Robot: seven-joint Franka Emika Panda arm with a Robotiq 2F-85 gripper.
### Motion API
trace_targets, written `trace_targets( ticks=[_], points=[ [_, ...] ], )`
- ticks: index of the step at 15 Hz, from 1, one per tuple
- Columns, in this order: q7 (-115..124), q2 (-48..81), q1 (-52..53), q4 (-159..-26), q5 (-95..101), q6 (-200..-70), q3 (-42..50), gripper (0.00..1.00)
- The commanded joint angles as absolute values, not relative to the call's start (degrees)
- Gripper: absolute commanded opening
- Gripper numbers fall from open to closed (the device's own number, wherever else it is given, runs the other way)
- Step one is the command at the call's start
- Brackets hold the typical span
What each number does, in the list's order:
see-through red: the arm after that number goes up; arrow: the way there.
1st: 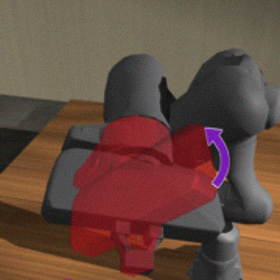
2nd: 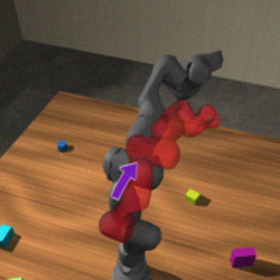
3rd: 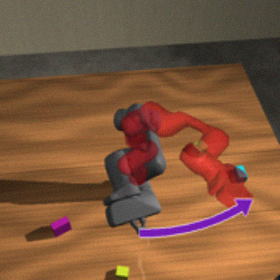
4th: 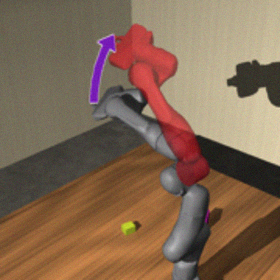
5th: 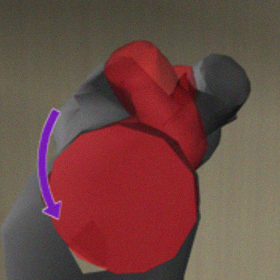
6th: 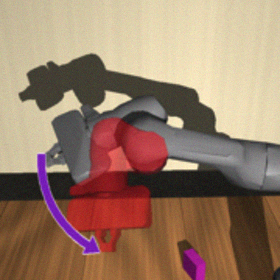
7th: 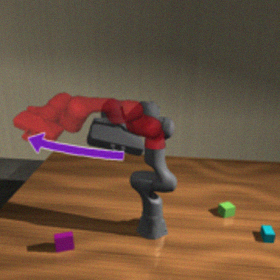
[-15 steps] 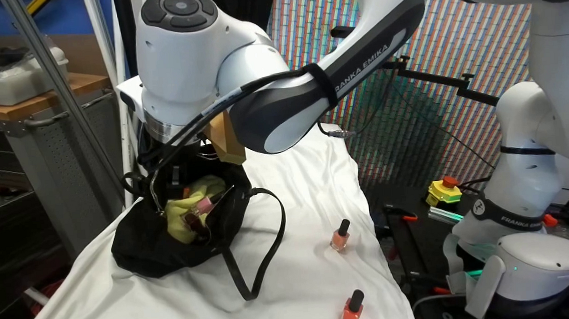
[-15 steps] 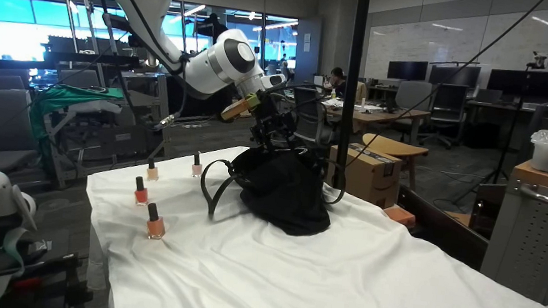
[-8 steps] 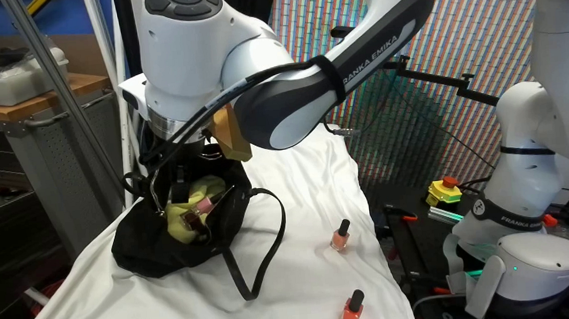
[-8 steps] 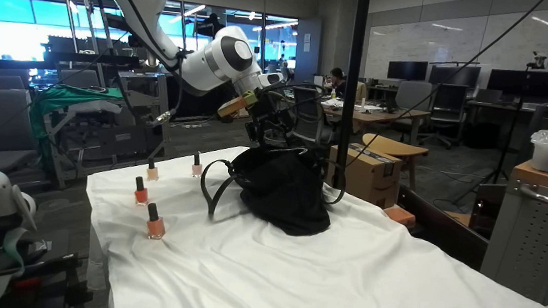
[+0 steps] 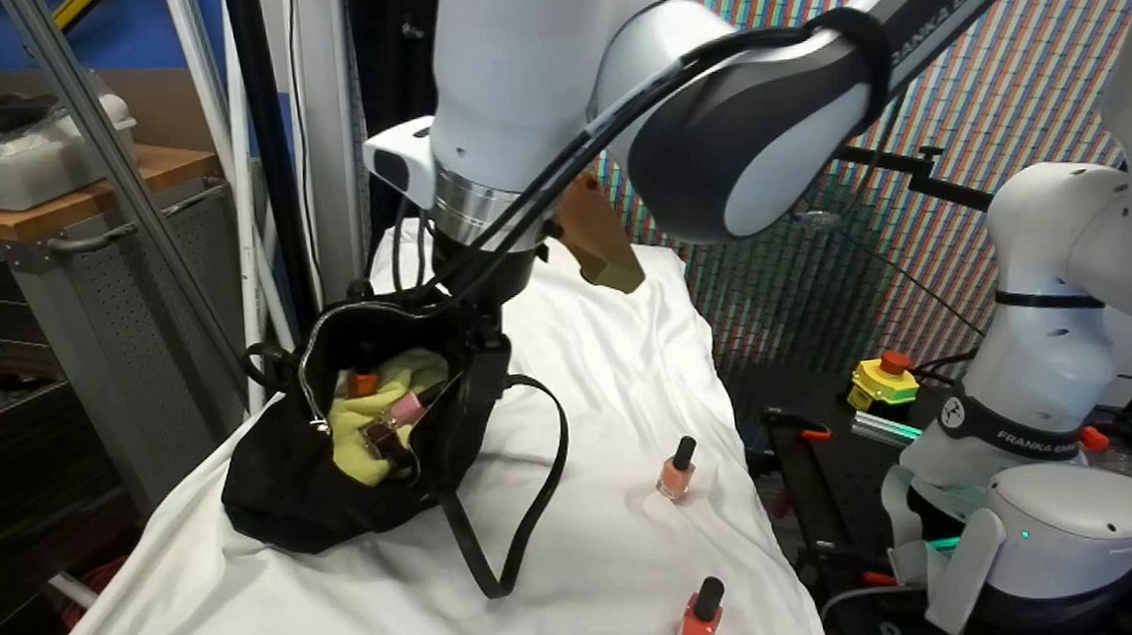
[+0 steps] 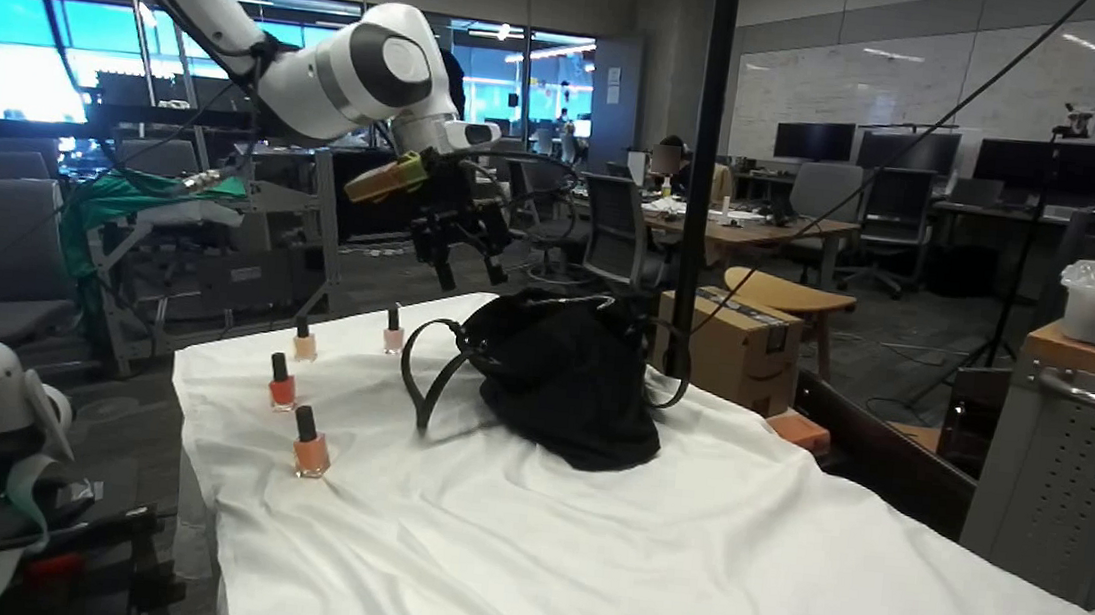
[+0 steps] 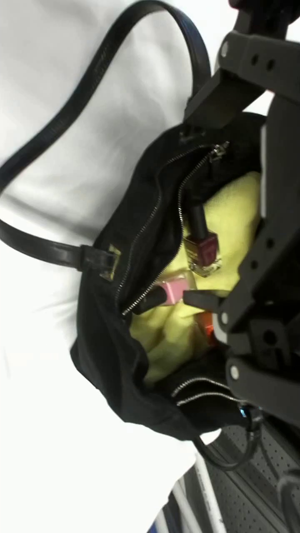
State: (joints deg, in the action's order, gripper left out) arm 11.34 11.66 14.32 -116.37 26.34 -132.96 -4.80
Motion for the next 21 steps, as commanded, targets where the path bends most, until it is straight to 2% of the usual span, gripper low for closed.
trace_targets(
  ticks=[1, 9, 21],
  points=[
    [12.0, 1.3, 13.0, -127.9, 21.2, -134.0, -6.4, 1.0],
    [20.5, -8.0, 12.0, -142.2, 10.8, -136.7, -8.2, 1.0],
    [36.3, -6.8, 10.0, -152.5, 10.4, -148.3, -10.5, 1.0]
  ],
)
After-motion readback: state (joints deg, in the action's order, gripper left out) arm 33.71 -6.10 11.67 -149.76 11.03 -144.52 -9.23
